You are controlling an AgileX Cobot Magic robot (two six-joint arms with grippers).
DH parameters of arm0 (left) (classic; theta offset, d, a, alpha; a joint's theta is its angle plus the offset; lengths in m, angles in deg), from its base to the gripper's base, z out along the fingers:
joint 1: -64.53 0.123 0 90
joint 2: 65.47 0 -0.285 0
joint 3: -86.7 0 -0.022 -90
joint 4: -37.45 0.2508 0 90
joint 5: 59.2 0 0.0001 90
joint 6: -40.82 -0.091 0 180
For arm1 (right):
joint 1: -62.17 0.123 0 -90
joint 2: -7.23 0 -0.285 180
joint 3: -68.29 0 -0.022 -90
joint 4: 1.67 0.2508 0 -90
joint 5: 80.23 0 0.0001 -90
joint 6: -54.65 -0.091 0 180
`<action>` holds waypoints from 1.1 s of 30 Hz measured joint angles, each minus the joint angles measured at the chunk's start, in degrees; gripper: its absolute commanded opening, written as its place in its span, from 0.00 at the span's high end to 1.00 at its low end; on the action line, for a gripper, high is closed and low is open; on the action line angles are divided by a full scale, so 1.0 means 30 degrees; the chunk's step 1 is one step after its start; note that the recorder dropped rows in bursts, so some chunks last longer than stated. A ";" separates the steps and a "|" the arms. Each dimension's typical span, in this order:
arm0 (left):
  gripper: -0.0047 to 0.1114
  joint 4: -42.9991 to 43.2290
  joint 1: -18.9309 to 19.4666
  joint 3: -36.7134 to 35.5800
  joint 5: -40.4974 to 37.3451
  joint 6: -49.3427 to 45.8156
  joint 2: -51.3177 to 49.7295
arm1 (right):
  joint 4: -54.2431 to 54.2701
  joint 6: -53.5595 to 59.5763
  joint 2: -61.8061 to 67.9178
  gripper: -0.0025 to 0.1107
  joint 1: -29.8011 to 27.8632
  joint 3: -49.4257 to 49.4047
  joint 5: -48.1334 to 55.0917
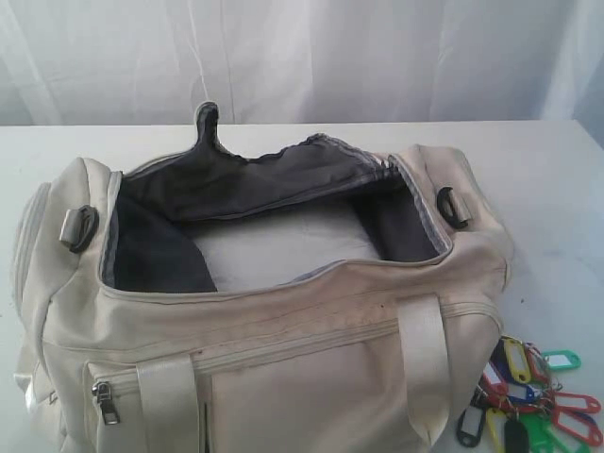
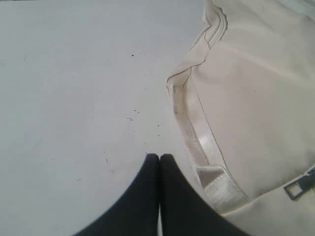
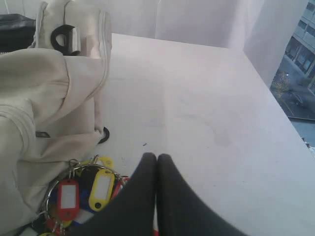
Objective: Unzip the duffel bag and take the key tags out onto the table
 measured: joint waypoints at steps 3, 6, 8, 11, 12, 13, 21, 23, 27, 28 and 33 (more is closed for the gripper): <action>0.96 0.0000 0.0000 0.0000 0.0000 0.0000 0.0000 | 0.0000 0.0000 0.0000 0.98 0.0000 0.0000 0.0000; 0.96 0.0000 0.0000 0.0000 0.0000 0.0000 0.0000 | 0.0000 0.0000 0.0000 0.98 0.0000 0.0000 0.0000; 0.96 0.0000 0.0000 0.0000 0.0000 0.0000 0.0000 | 0.0000 0.0000 0.0000 0.98 0.0000 0.0000 0.0000; 0.96 0.0000 0.0000 0.0000 0.0000 0.0000 0.0000 | 0.0000 0.0000 0.0000 0.98 0.0000 0.0000 0.0000; 0.96 0.0000 0.0000 0.0000 0.0000 0.0000 0.0000 | 0.0000 -0.0142 0.0000 0.98 0.0000 0.0000 0.0000; 0.96 0.0000 0.0000 0.0000 0.0000 0.0000 0.0000 | 0.0000 -0.0346 0.0000 0.98 0.0000 0.0000 0.0000; 0.96 0.0000 0.0000 0.0000 0.0000 0.0000 0.0000 | 0.0000 -0.0729 0.0000 0.98 0.0000 0.0000 0.0000; 0.96 0.0000 0.0000 0.0000 0.0000 0.0000 0.0000 | 0.0000 -0.0746 0.0000 0.98 0.0000 0.0000 0.0000; 0.96 0.0000 0.0000 0.0000 0.0000 0.0000 0.0000 | 0.0000 -0.0746 0.0000 0.98 0.0000 0.0000 0.0000; 0.96 0.0000 0.0000 0.0000 0.0000 0.0000 0.0000 | 0.0000 -0.0746 0.0000 0.98 0.0000 0.0000 0.0000; 0.96 0.0000 0.0000 0.0000 0.0000 0.0000 0.0000 | 0.0000 -0.0777 0.0000 0.98 0.0000 0.0000 0.0000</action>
